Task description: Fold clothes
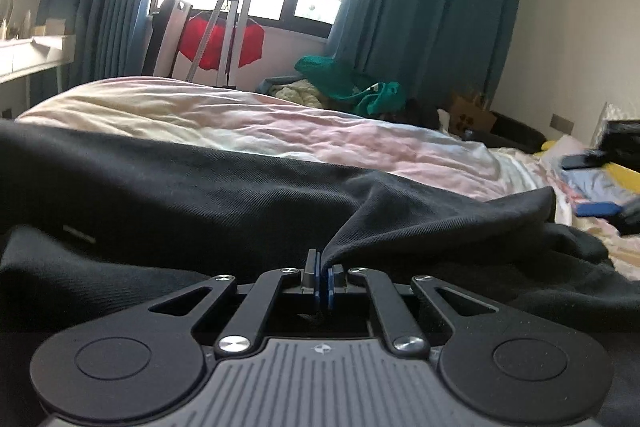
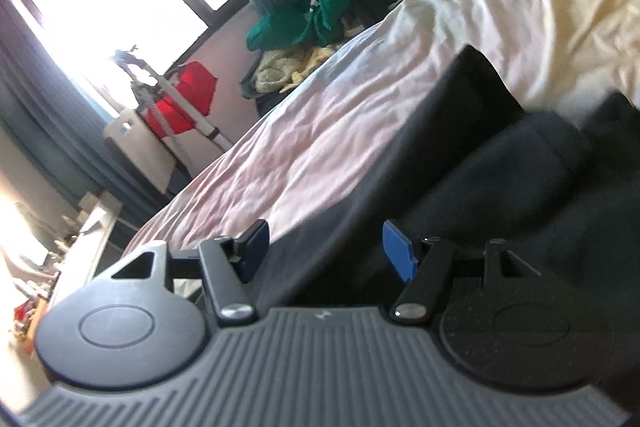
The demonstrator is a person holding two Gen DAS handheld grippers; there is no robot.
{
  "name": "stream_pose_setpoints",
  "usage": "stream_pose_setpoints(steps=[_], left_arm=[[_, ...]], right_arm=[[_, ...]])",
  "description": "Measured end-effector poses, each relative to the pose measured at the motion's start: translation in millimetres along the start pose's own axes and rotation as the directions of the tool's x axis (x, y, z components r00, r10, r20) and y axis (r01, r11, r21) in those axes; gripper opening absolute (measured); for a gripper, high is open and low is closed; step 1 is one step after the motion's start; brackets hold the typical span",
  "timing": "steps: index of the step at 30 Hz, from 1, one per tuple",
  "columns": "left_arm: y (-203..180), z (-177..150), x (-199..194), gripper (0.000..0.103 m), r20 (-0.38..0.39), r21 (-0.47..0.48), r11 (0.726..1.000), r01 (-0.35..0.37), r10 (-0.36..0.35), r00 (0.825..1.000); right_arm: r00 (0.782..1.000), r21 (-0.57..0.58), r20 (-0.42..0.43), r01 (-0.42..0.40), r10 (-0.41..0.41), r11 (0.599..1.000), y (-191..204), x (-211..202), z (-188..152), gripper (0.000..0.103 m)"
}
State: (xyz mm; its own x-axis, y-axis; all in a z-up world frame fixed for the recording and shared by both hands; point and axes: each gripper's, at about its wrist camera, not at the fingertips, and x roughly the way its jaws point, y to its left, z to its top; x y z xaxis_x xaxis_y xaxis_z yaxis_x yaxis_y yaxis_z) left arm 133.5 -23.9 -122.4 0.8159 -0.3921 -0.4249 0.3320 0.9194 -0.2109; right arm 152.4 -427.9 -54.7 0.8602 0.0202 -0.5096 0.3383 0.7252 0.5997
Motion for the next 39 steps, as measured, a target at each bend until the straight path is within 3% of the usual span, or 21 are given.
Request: stream_pose_setpoints(steps=[4,6,10,11,12,13,14,18,20,22,24,26,28,31,34,36,39], left_arm=[[12,-6,5,0.004,-0.015,-0.062,0.998,0.028,-0.029,0.999],[14,-7,3,0.004,-0.01,-0.069,0.997,0.035,-0.035,0.999],[15,-9,3,0.004,-0.009,-0.079,0.996,0.036,-0.037,0.999],[15,-8,3,0.004,-0.01,-0.08,0.996,0.037,-0.038,0.999],[15,-7,2,0.004,-0.012,-0.079,0.996,0.039,-0.04,0.999],[14,-6,2,0.004,-0.013,-0.079,0.996,0.04,-0.041,0.999],[14,-4,2,0.004,-0.015,-0.078,0.996,0.041,-0.043,0.999],[7,17,1,0.003,-0.025,-0.046,0.999,0.019,-0.021,0.999],[2,39,-5,0.002,0.001,-0.009,1.0,0.002,-0.002,1.0],[-1,65,-17,0.002,0.048,0.004,1.0,0.002,-0.002,0.999],[-6,84,-34,0.002,0.117,0.019,1.0,0.002,-0.004,0.993],[-9,91,-48,0.002,0.158,0.025,0.999,0.023,-0.026,0.987],[-18,84,-51,0.002,0.151,0.061,0.998,0.035,-0.044,0.988],[-35,50,-37,0.003,0.019,0.135,0.99,0.035,-0.038,0.999],[-44,18,-21,0.003,-0.096,0.181,0.983,0.026,-0.009,0.995],[-46,5,-15,0.004,-0.138,0.201,0.979,0.013,0.015,0.99],[-44,10,-19,0.006,-0.161,0.177,0.984,-0.003,0.031,0.987]], right_arm=[[0.988,0.006,-0.054,0.143,-0.143,0.99,-2,54,35,0.065],[0.966,0.049,-0.097,0.245,-0.239,0.968,-11,81,47,0.065],[0.9,0.136,-0.141,0.43,-0.412,0.893,-36,118,61,0.063],[0.891,0.139,-0.147,0.448,-0.429,0.883,-40,125,63,0.05],[0.885,0.13,-0.149,0.46,-0.442,0.878,-42,130,64,0.028],[0.877,0.121,-0.151,0.474,-0.456,0.872,-43,135,65,0.016],[0.883,0.133,-0.137,0.466,-0.449,0.875,-42,136,67,0.006],[0.937,0.177,-0.035,0.348,-0.347,0.921,-23,124,83,0.005],[0.964,0.178,0.019,0.257,-0.265,0.95,-5,110,100,0.005],[0.984,0.155,0.129,0.103,-0.124,0.983,16,85,116,0.005],[0.967,0.071,0.254,-0.037,0.018,0.997,29,53,119,0.005],[0.941,0.033,0.33,-0.098,0.081,0.995,19,27,111,0.005],[0.945,0.082,0.322,-0.089,0.059,0.993,-13,18,96,0.005],[0.968,0.164,0.246,0.001,-0.042,0.986,-73,24,63,0.005],[0.983,0.216,0.128,0.101,-0.131,0.971,-122,40,30,0.005],[0.986,0.24,0.081,0.125,-0.148,0.963,-145,45,12,0.005],[0.988,0.257,0.094,0.091,-0.118,0.962,-153,39,-1,0.006]])
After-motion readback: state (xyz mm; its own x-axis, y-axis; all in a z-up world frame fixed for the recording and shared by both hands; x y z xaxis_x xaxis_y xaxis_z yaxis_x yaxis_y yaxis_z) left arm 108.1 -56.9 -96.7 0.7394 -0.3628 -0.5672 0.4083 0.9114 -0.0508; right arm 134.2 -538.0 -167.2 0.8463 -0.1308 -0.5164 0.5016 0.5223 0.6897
